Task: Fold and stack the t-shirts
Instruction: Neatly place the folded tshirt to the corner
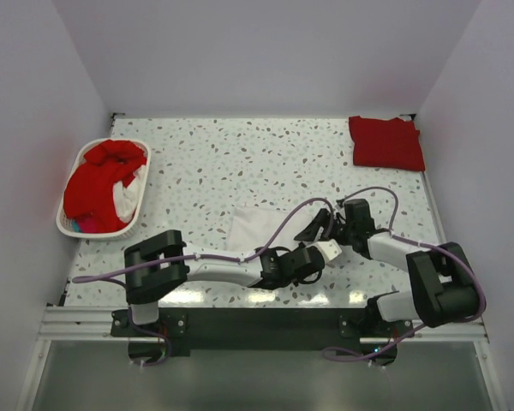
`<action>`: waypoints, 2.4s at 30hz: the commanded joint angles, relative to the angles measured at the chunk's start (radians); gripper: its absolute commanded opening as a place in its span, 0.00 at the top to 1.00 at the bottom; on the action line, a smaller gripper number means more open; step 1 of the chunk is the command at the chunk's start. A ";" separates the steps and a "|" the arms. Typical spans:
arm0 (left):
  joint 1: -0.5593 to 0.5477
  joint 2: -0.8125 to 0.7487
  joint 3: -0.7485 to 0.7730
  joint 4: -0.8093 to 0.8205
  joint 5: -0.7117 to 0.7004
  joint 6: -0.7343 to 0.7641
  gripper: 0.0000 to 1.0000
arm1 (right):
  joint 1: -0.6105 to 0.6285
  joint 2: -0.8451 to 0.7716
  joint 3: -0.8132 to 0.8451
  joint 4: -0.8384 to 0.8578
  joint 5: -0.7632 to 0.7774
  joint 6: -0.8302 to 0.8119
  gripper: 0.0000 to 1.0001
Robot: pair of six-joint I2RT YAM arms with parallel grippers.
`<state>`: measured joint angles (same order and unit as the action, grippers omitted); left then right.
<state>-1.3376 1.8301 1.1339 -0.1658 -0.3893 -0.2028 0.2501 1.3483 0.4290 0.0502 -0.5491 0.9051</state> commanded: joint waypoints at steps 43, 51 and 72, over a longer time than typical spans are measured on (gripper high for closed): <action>0.871 -0.583 -0.241 -0.115 0.110 -0.058 0.00 | -0.092 0.672 1.267 -0.630 0.790 -0.728 1.00; 0.888 -0.529 -0.232 -0.120 0.046 -0.038 0.00 | -0.162 0.856 1.585 -0.655 0.912 -0.785 1.00; 0.888 -0.471 -0.221 -0.127 0.067 -0.030 0.00 | -0.445 0.873 1.706 -0.471 0.821 -0.794 1.00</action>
<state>-0.4572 1.3582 0.8967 -0.3145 -0.3252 -0.2432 -0.1875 2.2555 2.1139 -0.5152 0.2859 0.1421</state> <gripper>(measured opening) 0.997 0.034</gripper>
